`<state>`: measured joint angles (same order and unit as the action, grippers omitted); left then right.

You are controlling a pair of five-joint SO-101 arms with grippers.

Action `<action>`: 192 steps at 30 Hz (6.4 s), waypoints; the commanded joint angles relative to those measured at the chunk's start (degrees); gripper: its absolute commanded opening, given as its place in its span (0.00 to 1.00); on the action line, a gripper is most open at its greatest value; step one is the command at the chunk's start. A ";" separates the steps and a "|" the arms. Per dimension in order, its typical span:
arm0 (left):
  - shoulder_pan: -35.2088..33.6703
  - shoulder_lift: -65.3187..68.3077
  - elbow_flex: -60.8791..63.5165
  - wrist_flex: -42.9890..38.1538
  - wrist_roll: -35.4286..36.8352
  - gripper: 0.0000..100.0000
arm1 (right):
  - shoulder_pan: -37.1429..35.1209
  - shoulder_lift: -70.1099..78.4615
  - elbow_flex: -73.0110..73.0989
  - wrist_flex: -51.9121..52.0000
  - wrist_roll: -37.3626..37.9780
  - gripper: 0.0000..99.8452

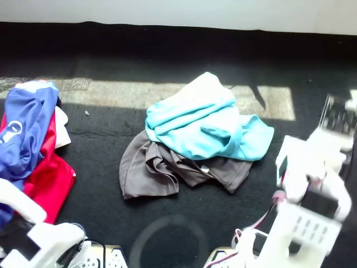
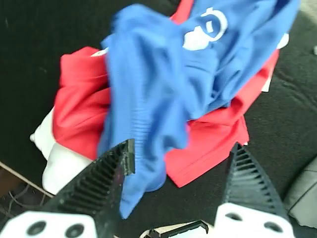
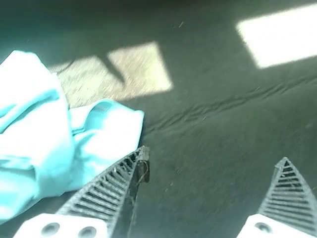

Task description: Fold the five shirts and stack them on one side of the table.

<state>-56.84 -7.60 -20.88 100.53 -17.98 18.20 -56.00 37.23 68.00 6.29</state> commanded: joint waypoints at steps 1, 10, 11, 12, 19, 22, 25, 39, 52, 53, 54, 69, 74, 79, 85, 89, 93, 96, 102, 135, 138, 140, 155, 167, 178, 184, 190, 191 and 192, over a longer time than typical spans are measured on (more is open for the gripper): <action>13.41 -6.29 -0.75 0.62 0.26 0.30 | -3.91 14.02 -13.14 4.62 -1.93 0.37; 47.25 -8.75 23.96 -2.02 18.64 0.32 | -12.44 29.58 -19.74 6.81 -3.43 0.37; 50.24 -8.75 27.91 -3.96 20.75 0.34 | -13.14 30.46 -19.74 6.81 -3.43 0.37; 52.62 -8.75 31.60 -5.89 22.42 0.35 | -13.58 31.16 -19.74 6.81 -3.43 0.37; 61.76 -8.75 54.99 -28.48 24.18 0.37 | -15.87 34.24 -19.56 6.81 -3.08 0.37; 61.58 -8.75 62.37 -35.96 24.18 0.37 | -15.78 35.03 -19.38 6.90 -3.08 0.37; 61.85 -8.75 67.38 -40.35 24.09 0.37 | -16.04 36.35 -19.38 6.64 -3.08 0.37; 39.96 -9.36 67.74 -40.18 17.49 0.01 | -16.75 40.31 -19.56 6.90 -3.08 0.37; 1.27 -9.45 23.16 -17.49 13.54 0.01 | -23.43 40.66 -15.60 -3.56 -2.99 0.37; -1.01 -9.45 18.59 -16.88 13.54 0.01 | -24.48 40.66 -15.16 -4.18 -2.99 0.37; -3.03 -9.45 14.29 -16.18 13.54 0.01 | -25.63 40.66 -14.81 -4.62 -2.99 0.37; -15.52 -9.36 -9.63 -16.79 10.64 0.01 | -48.13 40.66 -7.16 -15.52 -2.99 0.37; -18.33 -8.75 -9.19 -22.33 10.64 0.01 | -52.79 42.24 -6.55 -22.46 -3.34 0.37; -17.98 -8.75 1.54 -22.86 10.29 0.09 | -53.23 53.85 -7.34 -29.49 -3.16 0.37; -17.98 -9.19 12.53 -22.51 10.29 0.30 | -49.80 67.82 -16.92 -29.76 -3.08 0.37; -17.89 -9.54 13.05 -22.42 10.55 0.29 | -46.55 72.22 -24.31 -24.66 -3.08 0.18; -14.99 -11.74 11.38 -21.45 10.64 0.27 | -40.92 72.48 -30.81 -18.42 -3.08 0.04; -7.78 -15.52 10.51 -15.74 10.64 0.27 | -36.26 72.48 -36.62 -14.81 -3.08 0.00; 16.31 -19.12 12.35 -5.71 10.64 0.27 | -26.95 72.40 -51.91 -3.03 -2.81 0.01; 68.79 12.09 6.02 -29.54 21.19 0.27 | -2.95 68.53 -90.51 33.10 17.58 0.26; 72.40 17.45 5.93 -33.76 22.86 0.27 | 1.54 62.46 -87.43 33.10 17.58 0.24; 75.03 20.88 5.93 -35.52 22.86 0.27 | 3.65 57.89 -82.95 33.10 17.58 0.24; 92.35 35.82 -6.20 -42.46 22.68 0.27 | 8.92 17.80 -35.91 32.84 17.49 0.24; 93.14 63.60 -30.64 -48.44 22.51 0.27 | 19.74 -12.53 -14.46 32.75 29.63 0.24; 82.59 76.62 -56.57 -37.10 22.42 0.01 | 19.38 -22.29 2.95 28.26 29.80 0.24; 73.63 75.65 -67.47 -23.30 21.01 0.01 | 19.12 -18.59 13.49 17.27 27.69 0.24; 68.44 75.91 -73.10 -10.55 11.43 0.01 | 7.87 -10.33 14.55 12.35 19.34 0.24; 67.91 75.91 -73.19 -8.70 10.46 0.01 | 4.62 -8.66 14.20 12.18 17.67 0.24; 67.30 75.65 -73.45 -6.77 9.93 0.01 | 1.36 -6.81 13.76 12.00 16.00 0.24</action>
<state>11.91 69.93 -91.65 89.01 -5.85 27.60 -66.90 51.74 81.45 26.51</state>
